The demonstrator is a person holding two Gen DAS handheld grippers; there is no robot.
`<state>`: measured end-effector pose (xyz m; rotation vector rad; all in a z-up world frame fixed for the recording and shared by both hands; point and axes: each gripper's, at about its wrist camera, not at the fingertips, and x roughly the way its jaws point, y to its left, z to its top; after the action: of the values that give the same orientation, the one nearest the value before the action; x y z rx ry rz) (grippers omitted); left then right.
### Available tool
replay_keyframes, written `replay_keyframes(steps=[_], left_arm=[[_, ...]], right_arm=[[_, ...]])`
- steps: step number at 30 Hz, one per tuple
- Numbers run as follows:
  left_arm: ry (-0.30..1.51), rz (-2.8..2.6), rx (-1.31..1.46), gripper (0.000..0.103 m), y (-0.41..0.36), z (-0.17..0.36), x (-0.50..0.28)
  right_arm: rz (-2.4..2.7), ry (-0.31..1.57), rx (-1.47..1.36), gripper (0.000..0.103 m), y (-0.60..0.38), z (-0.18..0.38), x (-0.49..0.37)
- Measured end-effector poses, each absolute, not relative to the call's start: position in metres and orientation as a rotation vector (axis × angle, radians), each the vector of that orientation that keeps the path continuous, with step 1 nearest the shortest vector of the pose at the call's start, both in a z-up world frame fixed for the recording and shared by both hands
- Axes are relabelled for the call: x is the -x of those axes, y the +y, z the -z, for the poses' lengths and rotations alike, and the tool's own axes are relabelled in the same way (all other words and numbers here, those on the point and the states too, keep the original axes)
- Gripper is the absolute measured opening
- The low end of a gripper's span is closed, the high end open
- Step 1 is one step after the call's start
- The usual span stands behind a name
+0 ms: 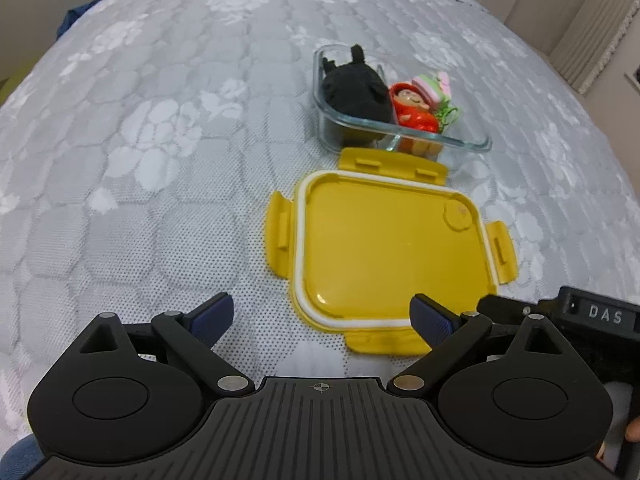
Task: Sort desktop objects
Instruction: 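Lower the yellow lunchbox flat and open the right gripper, then grasp the rim of the yellow lid with the right gripper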
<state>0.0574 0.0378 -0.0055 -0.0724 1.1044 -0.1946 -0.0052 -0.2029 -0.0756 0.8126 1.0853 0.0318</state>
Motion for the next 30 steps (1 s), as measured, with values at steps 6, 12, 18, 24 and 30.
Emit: replay_keyframes(steps=[6,12,18,24,30], left_arm=[[1.096,0.2,0.067,0.098,0.039,0.006,-0.057],[1.098,0.203,0.07,0.099,0.039,0.006,-0.058],[1.095,0.201,0.066,0.099,0.039,0.006,-0.057],[1.103,0.192,0.055,0.099,0.039,0.007,-0.057],[1.105,0.192,0.06,0.099,0.04,0.007,-0.057]], right_arm=[[-0.005,1.055,-0.85,0.077,-0.206,0.091,-0.012],[-0.032,1.01,-0.863,0.077,-0.205,0.089,-0.021],[-0.109,0.945,-0.986,0.073,-0.217,0.081,-0.014],[-0.133,0.936,-0.875,0.073,-0.207,0.07,-0.017],[-0.011,1.041,-0.761,0.06,-0.205,0.081,-0.021]])
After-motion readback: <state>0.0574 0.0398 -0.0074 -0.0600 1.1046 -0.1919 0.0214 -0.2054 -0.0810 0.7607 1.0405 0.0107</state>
